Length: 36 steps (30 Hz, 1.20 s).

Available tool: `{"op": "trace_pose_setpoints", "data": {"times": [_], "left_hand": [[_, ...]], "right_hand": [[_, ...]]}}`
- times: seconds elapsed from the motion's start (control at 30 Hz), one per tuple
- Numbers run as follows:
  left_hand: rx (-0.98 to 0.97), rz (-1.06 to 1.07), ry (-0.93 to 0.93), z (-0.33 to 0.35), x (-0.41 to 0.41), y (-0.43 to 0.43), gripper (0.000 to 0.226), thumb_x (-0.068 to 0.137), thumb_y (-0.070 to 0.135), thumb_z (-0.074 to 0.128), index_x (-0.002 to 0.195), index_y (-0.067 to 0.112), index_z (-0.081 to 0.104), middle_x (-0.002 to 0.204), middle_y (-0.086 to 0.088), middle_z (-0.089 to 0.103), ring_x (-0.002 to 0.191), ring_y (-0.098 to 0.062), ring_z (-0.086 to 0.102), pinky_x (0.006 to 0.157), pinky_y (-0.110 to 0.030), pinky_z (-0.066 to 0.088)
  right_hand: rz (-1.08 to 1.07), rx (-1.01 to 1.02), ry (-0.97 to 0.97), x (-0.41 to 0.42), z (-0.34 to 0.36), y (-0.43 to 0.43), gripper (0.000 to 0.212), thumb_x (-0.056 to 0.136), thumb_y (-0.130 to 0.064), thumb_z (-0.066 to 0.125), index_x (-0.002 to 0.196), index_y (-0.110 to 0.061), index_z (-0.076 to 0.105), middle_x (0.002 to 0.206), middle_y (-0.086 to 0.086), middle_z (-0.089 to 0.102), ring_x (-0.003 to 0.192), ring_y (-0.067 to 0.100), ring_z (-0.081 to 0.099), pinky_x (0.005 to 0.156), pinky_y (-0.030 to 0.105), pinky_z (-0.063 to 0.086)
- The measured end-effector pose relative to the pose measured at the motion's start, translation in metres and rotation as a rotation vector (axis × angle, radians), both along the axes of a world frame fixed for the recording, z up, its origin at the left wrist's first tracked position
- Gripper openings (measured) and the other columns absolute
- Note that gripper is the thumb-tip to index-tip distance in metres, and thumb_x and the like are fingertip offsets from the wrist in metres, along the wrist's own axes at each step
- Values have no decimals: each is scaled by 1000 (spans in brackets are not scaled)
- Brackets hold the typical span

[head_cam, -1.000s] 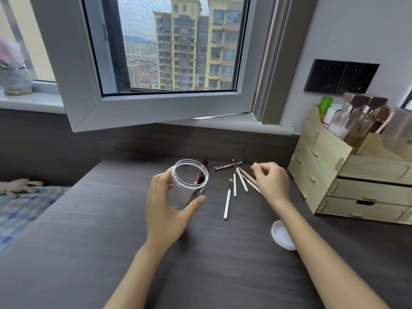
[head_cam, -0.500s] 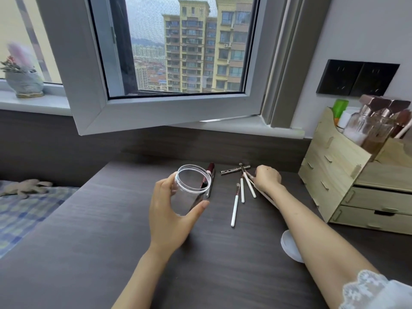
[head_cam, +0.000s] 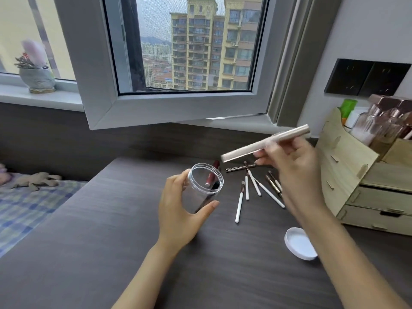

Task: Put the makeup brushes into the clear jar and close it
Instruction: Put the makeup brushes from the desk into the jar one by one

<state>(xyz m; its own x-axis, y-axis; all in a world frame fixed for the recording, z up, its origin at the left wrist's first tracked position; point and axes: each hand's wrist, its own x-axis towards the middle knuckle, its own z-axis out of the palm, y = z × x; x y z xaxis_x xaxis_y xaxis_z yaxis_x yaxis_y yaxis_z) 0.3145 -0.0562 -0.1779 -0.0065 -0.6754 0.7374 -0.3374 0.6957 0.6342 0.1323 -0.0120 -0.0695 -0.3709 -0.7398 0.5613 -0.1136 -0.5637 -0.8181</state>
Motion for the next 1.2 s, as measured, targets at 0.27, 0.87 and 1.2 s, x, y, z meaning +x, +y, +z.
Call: {"op": "trace_pose_setpoints", "data": {"times": [0.27, 0.87, 1.2], "left_hand": [[-80, -5, -77, -3, 2, 2, 73, 67, 48, 72, 126, 14, 47, 116, 9, 47, 106, 1, 47, 89, -13, 38], [21, 248, 5, 1, 19, -16, 71, 62, 34, 85, 121, 9, 54, 106, 1, 54, 96, -9, 50, 83, -15, 40], [38, 262, -12, 1, 17, -15, 74, 60, 31, 86, 122, 7, 54, 107, -3, 56, 97, -13, 52, 83, -16, 40]], "right_hand": [[-53, 101, 559, 50, -39, 27, 17, 77, -7, 69, 88, -14, 59, 84, 1, 69, 84, 13, 66, 77, 18, 48], [-274, 579, 567, 22, -77, -121, 16, 84, -22, 61, 83, -12, 73, 83, 5, 75, 80, 18, 65, 73, 29, 47], [-509, 904, 1158, 47, -101, -184, 33, 88, -19, 55, 117, -4, 55, 118, 13, 66, 109, 31, 63, 81, 33, 49]]}}
